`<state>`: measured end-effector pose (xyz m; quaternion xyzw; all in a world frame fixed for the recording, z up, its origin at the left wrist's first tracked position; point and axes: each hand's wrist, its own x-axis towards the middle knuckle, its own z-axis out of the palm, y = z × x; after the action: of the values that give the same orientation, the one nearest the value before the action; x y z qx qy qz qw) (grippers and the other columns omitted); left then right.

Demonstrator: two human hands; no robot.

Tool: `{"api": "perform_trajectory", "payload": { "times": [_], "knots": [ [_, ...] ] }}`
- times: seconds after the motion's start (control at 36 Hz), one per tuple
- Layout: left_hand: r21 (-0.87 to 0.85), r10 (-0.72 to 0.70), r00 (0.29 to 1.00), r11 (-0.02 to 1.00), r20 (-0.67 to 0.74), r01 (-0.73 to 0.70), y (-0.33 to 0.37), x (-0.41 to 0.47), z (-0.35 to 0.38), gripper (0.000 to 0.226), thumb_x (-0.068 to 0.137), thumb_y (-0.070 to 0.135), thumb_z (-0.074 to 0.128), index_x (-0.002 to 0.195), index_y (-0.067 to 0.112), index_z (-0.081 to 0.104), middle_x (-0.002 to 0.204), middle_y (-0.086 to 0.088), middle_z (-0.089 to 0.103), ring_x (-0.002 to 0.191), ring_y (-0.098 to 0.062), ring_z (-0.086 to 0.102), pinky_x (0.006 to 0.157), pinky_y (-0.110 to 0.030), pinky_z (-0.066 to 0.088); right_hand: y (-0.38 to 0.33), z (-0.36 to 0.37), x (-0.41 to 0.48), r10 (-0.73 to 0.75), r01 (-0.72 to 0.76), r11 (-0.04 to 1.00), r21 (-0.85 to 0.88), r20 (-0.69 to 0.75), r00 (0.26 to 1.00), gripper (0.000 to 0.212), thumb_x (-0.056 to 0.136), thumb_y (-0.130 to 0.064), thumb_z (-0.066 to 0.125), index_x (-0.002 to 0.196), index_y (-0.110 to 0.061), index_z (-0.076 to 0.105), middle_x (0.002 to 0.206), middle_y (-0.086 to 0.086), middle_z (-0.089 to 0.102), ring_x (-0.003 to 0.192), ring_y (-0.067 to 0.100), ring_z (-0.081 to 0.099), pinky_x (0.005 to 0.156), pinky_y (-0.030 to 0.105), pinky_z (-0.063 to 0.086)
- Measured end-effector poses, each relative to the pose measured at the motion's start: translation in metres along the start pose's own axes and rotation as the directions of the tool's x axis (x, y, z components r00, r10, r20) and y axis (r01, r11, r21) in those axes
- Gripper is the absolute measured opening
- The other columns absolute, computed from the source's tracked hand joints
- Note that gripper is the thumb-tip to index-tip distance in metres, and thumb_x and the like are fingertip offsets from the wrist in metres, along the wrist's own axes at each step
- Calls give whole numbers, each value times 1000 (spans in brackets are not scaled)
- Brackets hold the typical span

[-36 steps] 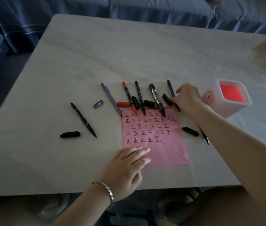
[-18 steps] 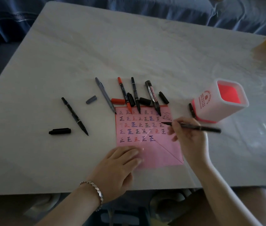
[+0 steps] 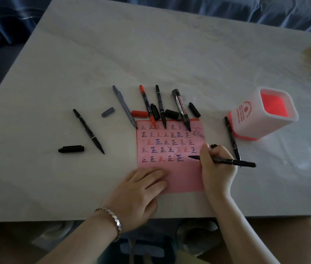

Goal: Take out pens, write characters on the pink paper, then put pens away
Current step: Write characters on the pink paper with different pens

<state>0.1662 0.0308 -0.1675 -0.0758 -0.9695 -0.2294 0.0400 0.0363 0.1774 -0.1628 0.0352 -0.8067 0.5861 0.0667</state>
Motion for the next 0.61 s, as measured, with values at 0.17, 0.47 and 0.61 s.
{"api": "perform_trajectory", "payload": {
  "times": [0.17,0.47,0.61],
  "knots": [
    [11,-1,1000,1000,2,1,1,0,-2,34,76,25,43,103,20,64,119,3,61,112,-12,46,94,-26,39,-2,1,-1,-18,19,1000,-22,23,1000,39,84,-7,59,50,-3,40,49,20,47,47,17,40,47,28,36],
    [9,-7,1000,1000,15,6,1,1,-3,35,77,24,42,104,19,63,120,1,61,111,-13,44,98,-26,28,3,1,0,-89,93,994,-52,69,994,36,82,-16,58,51,-7,44,48,16,50,47,17,45,47,22,38],
    [8,-4,1000,1000,13,4,1,1,-3,35,76,25,42,104,18,64,119,1,61,111,-13,44,98,-25,29,4,1,0,-118,119,991,-62,25,993,37,83,-6,57,50,-3,42,45,3,41,46,10,39,45,13,32]
  ]
}}
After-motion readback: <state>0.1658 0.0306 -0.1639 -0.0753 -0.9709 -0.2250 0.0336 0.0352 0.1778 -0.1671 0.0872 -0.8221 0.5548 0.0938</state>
